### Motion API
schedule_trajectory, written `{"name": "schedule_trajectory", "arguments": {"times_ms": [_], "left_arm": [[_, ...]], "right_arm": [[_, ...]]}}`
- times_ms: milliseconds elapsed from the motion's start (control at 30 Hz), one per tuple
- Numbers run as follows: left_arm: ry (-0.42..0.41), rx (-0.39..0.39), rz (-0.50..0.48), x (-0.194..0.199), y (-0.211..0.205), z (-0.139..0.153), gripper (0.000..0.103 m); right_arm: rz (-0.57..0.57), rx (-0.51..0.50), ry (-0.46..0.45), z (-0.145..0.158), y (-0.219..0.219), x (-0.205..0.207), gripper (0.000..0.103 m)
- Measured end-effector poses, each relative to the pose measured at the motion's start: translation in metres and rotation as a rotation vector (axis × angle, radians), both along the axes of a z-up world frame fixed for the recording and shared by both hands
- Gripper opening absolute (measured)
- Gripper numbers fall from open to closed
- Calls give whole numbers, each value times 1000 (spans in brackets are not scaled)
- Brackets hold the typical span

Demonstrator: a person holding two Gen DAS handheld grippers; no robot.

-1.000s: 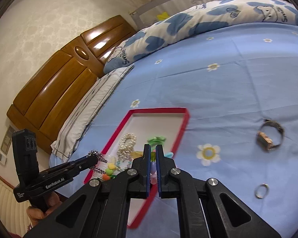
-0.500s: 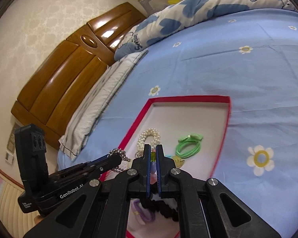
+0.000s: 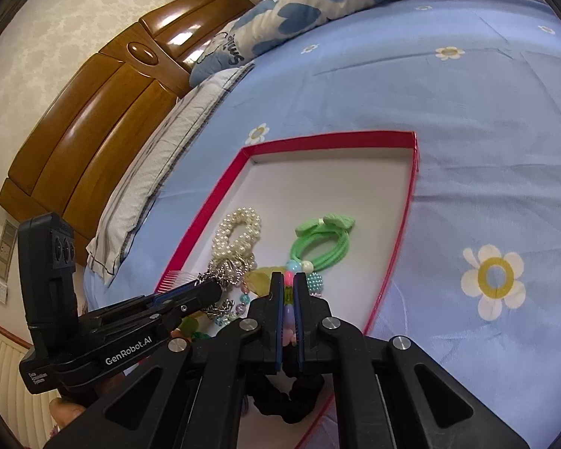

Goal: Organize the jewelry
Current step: 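Carry the silver chain and beaded bracelet over the red tray with both tools, then open both tools to release the chain and beaded bracelet into the tray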

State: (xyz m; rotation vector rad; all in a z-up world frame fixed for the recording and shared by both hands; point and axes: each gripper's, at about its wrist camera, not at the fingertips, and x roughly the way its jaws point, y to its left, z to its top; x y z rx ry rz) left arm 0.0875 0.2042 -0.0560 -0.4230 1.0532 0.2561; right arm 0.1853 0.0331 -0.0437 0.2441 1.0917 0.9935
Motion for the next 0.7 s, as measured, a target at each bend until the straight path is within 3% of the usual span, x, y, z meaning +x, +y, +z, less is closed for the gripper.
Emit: {"name": "schedule_trajectory", "arguments": {"times_ms": [433, 700], "left_arm": [[9, 13, 3, 2, -3, 2, 12], [2, 6, 9, -2, -3, 5, 23]], "right_arm": [[9, -28, 6, -6, 1, 2, 10], [-2, -38, 10, -6, 0, 3, 11]]}}
